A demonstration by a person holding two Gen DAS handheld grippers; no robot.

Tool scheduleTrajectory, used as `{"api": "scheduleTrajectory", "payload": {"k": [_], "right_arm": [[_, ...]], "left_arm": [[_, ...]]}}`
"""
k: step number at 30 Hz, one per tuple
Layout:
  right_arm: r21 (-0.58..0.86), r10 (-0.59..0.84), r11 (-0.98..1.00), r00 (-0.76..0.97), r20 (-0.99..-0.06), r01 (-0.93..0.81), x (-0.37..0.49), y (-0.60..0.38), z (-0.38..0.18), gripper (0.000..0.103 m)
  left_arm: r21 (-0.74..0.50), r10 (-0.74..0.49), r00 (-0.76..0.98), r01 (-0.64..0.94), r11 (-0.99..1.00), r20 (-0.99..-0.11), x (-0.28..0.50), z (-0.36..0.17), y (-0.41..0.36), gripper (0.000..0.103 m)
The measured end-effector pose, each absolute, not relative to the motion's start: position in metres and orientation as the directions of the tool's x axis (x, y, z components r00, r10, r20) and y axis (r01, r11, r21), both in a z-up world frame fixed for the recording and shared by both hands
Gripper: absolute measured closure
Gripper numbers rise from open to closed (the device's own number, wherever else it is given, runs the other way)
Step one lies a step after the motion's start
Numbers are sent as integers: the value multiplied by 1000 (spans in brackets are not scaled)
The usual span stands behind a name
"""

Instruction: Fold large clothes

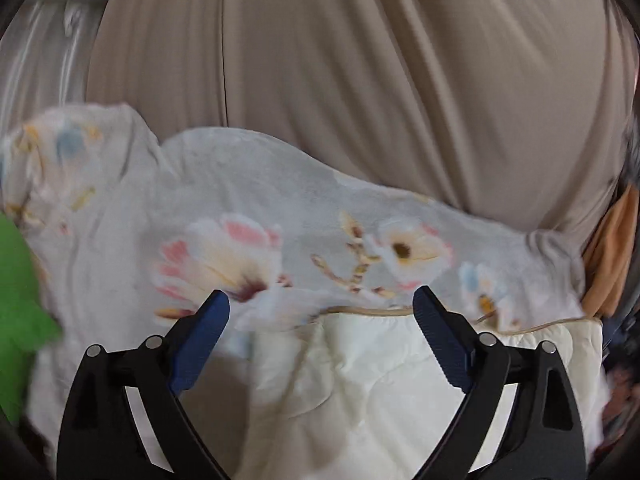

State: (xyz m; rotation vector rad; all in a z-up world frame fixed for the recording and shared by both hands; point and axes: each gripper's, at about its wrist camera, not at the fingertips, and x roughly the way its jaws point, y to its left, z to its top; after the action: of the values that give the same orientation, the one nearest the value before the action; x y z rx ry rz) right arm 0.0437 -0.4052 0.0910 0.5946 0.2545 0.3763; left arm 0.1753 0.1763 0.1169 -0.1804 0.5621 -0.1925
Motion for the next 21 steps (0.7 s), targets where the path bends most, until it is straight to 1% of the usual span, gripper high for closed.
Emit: {"api": "scheduleTrajectory", "payload": {"k": [1,2,3,4,6,10,12,13,14,15,16,17,19,20,21], "right_arm": [[577,400,769,911,-99,-275,33,-408,96,49],[538,353,807,930,-106,-245,18,-407,102,40],[494,308,845,942,-134,-206,10,-403,104,29],[435,263,886,947,-185,-161,3,-396,102,27],[363,246,922,925,-289,-132,1,-383,87,26],[369,277,923,853,-443,-108,15,-366,40,26],[367,264,927,823,-503,-74,33,-362,21,28],[365,271,928,808,-524,-74,43,-358,17,33],[360,279,929,801,-530,-86,48,-355,19,64],[347,284,932,804,-523,-103,50,-349,27,90],[347,303,927,826,-475,-140,45,-344,41,90],[353,352,911,849,-393,-214,33,-340,59,91],[345,429,878,866,-256,-333,7,-333,88,93],[331,436,874,874,-213,-355,1,-333,96,93],[322,418,883,884,-207,-342,1,-333,97,94]], "left_arm": [[-228,-252,821,153,962,-513,169,116,175,12],[-230,-272,807,174,958,-525,165,114,174,12],[-221,-283,785,190,957,-551,162,110,169,11],[-216,-288,765,198,956,-576,163,104,167,9],[-234,-319,708,218,947,-630,169,84,158,9],[-309,-370,577,205,929,-728,188,33,151,11],[-332,-376,549,182,926,-746,195,16,150,27],[-354,-395,538,183,917,-744,195,14,152,46],[-380,-418,536,187,906,-734,194,15,154,68],[-394,-430,546,191,899,-718,189,21,159,77],[-402,-438,571,197,894,-694,181,30,166,84],[-411,-446,595,203,889,-669,173,40,171,88],[-449,-475,633,217,867,-612,155,57,188,90],[-446,-465,650,210,870,-601,149,61,193,90],[-428,-436,664,189,884,-607,147,61,196,90]]}}
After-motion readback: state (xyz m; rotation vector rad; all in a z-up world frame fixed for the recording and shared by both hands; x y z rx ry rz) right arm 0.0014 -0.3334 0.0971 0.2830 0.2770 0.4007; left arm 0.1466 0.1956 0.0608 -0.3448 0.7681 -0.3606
